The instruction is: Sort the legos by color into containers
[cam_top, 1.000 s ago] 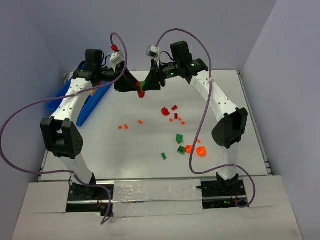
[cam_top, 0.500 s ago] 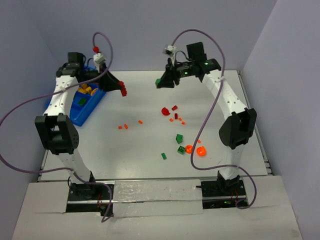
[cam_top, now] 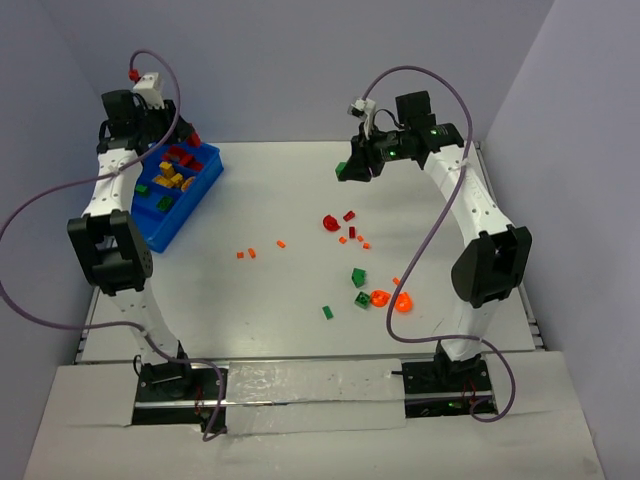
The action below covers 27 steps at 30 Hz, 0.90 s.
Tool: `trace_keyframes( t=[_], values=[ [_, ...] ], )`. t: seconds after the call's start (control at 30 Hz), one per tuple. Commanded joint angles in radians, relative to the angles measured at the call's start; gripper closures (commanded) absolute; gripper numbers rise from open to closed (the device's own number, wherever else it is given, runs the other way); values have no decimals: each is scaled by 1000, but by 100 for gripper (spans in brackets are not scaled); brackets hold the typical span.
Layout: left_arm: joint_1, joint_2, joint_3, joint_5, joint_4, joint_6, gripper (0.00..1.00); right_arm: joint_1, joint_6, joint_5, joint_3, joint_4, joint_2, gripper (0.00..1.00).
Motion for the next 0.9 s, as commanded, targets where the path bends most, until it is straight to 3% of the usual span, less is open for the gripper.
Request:
trace_keyframes(
  t=[0.0,0.33,0.4,0.67,0.83,0.87],
  values=[
    [8,159,158,-288,35,-143,100,1,-24,35,-10,-8,-53,100],
    [24,263,213,-215,75,-246,99,1,-13,59,-11,-3,-46,100],
    [23,282,227,-193,79,-258,95,1,-10,59,-4,-2,-41,100],
    [20,324,227,-132,89,-295,76,8,-5,70,7,0,-30,100],
    [24,330,243,-150,74,-281,51,17,21,79,33,35,-17,100],
    [27,329,248,-142,72,-281,39,21,26,80,37,43,-13,100]
  ],
)
